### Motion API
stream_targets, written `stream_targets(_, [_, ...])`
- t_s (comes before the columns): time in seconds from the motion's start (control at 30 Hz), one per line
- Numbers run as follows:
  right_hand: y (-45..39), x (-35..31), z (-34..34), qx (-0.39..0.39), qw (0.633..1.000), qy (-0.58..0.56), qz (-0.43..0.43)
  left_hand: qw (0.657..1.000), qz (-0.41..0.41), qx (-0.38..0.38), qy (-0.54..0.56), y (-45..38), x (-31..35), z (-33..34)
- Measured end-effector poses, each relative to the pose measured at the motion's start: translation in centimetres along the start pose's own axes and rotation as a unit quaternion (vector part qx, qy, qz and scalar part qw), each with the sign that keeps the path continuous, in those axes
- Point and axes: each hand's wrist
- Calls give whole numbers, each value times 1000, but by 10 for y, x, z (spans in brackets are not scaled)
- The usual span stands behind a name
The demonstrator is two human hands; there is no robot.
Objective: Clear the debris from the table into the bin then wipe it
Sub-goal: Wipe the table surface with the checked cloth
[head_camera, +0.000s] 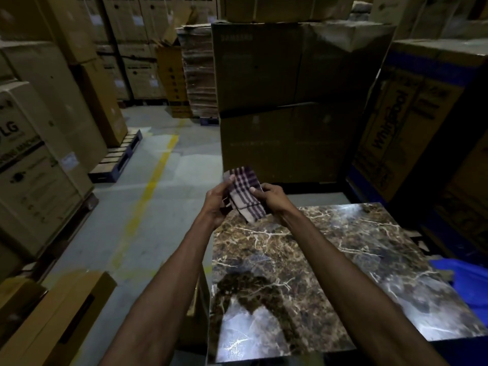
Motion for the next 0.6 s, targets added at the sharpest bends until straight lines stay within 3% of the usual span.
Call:
stream_targets(0.1, [3,6,6,26,998,-58,18,999,-7,-41,-15,6,-9,9])
stream_targets(0.2, [5,12,10,32,997,-70,32,999,10,-22,-20,10,-11,15])
stream_targets(0.33, [1,18,8,61,997,-52,-18,996,44,-5,-75,11,-13,14])
stream_targets(0.6, [-12,42,9,131,990,-51,-29,993,53,-15,-101,9,-23,9])
Point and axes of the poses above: each hand's wrist, its own y-axis away from the middle knuckle, its own z-axis out of the palm, x = y × z, and after that the axes turned 1 degree about -y, right-handed
